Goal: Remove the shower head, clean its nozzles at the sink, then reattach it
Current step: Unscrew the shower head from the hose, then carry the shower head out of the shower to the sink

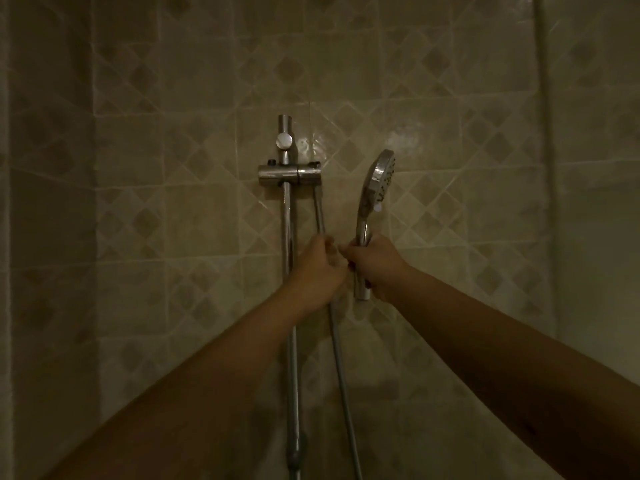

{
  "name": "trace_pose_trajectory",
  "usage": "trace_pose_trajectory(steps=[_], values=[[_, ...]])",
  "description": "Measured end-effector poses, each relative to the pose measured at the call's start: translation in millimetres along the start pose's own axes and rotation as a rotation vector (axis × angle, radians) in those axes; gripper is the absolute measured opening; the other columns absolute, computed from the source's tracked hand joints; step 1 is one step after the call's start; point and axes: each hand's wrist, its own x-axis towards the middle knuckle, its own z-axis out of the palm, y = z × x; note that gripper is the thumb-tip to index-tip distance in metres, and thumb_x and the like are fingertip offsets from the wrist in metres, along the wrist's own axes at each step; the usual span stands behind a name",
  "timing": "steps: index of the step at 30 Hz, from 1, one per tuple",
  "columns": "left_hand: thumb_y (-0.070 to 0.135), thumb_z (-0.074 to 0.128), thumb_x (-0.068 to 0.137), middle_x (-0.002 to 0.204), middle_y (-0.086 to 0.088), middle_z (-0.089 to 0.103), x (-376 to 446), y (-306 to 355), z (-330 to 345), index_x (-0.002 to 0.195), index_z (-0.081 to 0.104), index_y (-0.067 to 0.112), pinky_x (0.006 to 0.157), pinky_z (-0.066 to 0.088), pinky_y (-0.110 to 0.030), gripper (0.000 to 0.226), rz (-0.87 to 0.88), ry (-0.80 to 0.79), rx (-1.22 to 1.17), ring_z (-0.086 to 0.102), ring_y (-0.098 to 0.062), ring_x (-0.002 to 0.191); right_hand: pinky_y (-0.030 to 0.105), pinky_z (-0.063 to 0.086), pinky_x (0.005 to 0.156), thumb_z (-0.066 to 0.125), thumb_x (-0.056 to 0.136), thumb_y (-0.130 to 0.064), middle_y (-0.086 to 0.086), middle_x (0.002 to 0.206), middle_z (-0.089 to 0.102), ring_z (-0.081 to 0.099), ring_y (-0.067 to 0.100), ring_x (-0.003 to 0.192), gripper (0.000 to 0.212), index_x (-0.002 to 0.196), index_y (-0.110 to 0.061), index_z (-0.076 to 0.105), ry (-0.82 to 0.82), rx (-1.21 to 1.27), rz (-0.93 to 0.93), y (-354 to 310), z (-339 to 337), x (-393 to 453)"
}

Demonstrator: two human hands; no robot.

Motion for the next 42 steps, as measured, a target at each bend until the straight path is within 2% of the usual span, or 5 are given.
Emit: trace_pose_trajectory(steps=[5,16,21,30,42], values=[[0.005,0.07,0.084,0.08,-0.008,0.067,-48.2,-30.5,52.0,0.092,0.06,0.002,0.075,0.05,-0.038,0.013,-0.177,-0.206,-0.216,0.063,-0.019,0.076,0.035,0.053,0.048,0.065,0.092,-0.017,0.013,0.07,0.048,0.055,0.027,0.054,0.021,0.089,-0.011,0.045,-0.031,0.08,0.175,21.6,-10.5,-33.1],[0.014,0.081,0.076,0.05,0.008,0.062,-135.6,-47.0,122.9,0.071,0.061,0.017,0.046,0.041,-0.017,0.021,-0.229,-0.385,-0.292,0.052,-0.003,0.044,0.054,0.054,0.09,0.054,0.095,-0.003,0.012,0.087,0.05,0.056,0.025,0.075,0.014,0.104,-0.01,0.045,-0.13,0.215,0.403,90.8,-89.8,-119.8],[0.0,0.068,0.087,0.069,0.003,0.072,-190.3,-63.6,154.7,0.09,0.066,0.009,0.054,0.049,-0.015,0.01,-0.329,-0.703,-0.533,0.066,-0.004,0.06,0.035,0.05,0.082,0.055,0.096,-0.007,0.009,0.089,0.06,0.059,0.021,0.085,0.006,0.102,-0.008,0.055,-0.194,0.052,0.407,118.0,-140.8,-190.8],[0.002,0.063,0.089,0.087,0.0,0.076,-334.4,-83.4,205.5,0.093,0.07,0.019,0.062,0.054,-0.023,0.019,-0.475,-1.261,-0.767,0.07,-0.012,0.078,0.033,0.059,0.076,0.067,0.088,-0.003,0.017,0.101,0.063,0.067,0.021,0.086,0.021,0.108,-0.002,0.059,0.365,-0.053,0.603,155.9,-146.8,-374.3],[0.006,0.06,0.093,0.089,-0.001,0.075,-545.3,24.5,208.1,0.113,0.066,0.018,0.073,0.057,-0.03,0.024,-0.204,-2.057,-0.76,0.072,-0.019,0.085,0.031,0.059,0.076,0.072,0.085,-0.015,0.008,0.092,0.074,0.073,0.024,0.087,0.019,0.102,-0.011,0.067,1.274,-0.216,0.653,91.7,-103.9,-678.3]])
